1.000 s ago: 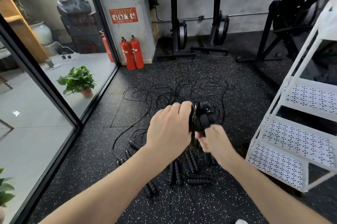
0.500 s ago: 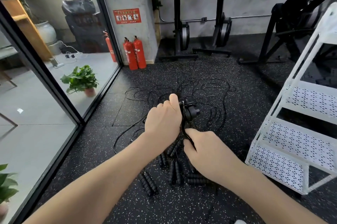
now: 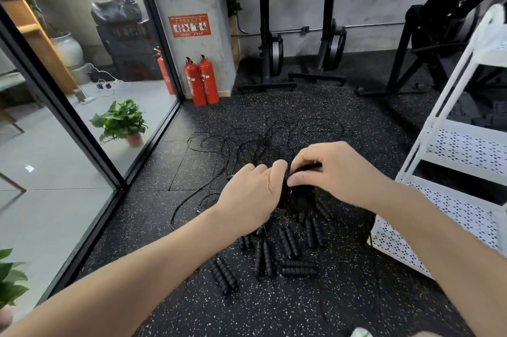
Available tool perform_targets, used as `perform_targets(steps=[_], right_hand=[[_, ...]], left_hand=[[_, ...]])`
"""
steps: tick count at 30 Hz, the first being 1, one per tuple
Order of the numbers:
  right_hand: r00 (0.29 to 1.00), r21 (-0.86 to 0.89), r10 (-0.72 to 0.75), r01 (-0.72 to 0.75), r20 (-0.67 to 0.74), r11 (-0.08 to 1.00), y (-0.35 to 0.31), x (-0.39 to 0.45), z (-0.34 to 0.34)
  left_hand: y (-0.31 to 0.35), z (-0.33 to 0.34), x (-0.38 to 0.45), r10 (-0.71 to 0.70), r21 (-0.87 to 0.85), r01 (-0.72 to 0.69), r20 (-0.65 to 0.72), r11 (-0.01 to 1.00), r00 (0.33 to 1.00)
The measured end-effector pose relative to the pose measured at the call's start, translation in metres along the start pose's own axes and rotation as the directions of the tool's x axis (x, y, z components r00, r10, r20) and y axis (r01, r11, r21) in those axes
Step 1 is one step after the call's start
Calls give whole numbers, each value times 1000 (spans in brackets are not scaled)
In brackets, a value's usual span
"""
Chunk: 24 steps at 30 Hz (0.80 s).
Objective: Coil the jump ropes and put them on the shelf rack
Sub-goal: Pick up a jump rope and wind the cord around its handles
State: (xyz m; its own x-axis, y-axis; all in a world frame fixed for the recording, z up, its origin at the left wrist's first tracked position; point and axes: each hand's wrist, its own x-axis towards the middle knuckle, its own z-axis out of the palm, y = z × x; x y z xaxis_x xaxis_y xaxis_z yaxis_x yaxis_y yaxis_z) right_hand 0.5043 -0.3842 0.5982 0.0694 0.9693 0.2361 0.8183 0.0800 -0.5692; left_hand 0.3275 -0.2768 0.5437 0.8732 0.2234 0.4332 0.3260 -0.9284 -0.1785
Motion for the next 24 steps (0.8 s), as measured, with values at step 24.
perform_targets(steps=[24], right_hand=[[932, 929, 299, -280, 203, 243, 35, -34, 60]], left_hand=[[23, -17, -16, -109, -274, 25, -294, 961, 950]])
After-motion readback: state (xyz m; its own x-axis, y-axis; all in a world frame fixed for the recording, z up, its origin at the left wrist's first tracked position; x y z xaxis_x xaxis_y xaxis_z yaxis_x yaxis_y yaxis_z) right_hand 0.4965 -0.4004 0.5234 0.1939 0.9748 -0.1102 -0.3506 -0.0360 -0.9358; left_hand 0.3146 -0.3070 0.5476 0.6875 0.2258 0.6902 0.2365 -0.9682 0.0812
